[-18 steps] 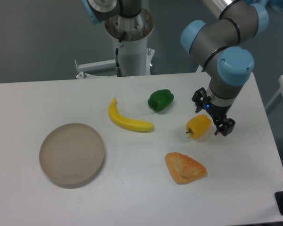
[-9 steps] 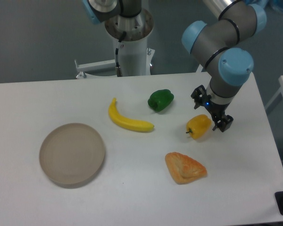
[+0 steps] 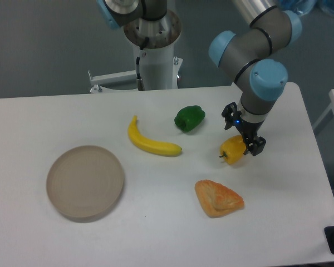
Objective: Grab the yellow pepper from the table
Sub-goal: 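Lower the open gripper down around the yellow pepper, then close the gripper on the yellow pepper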
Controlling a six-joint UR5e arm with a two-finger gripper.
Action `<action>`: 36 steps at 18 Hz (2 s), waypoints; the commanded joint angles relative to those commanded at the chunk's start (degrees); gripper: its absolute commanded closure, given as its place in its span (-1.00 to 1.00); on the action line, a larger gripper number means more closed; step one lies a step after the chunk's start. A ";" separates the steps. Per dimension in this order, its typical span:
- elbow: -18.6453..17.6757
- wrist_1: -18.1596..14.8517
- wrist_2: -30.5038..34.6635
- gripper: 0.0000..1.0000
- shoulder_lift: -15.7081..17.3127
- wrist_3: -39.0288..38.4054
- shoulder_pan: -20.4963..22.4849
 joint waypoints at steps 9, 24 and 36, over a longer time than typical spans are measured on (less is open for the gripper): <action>-2.03 1.50 0.18 -1.00 -0.62 -0.09 -0.88; -2.99 5.63 0.70 -1.00 -2.29 0.00 -2.11; -3.61 6.16 3.96 -1.00 -2.64 1.93 -1.67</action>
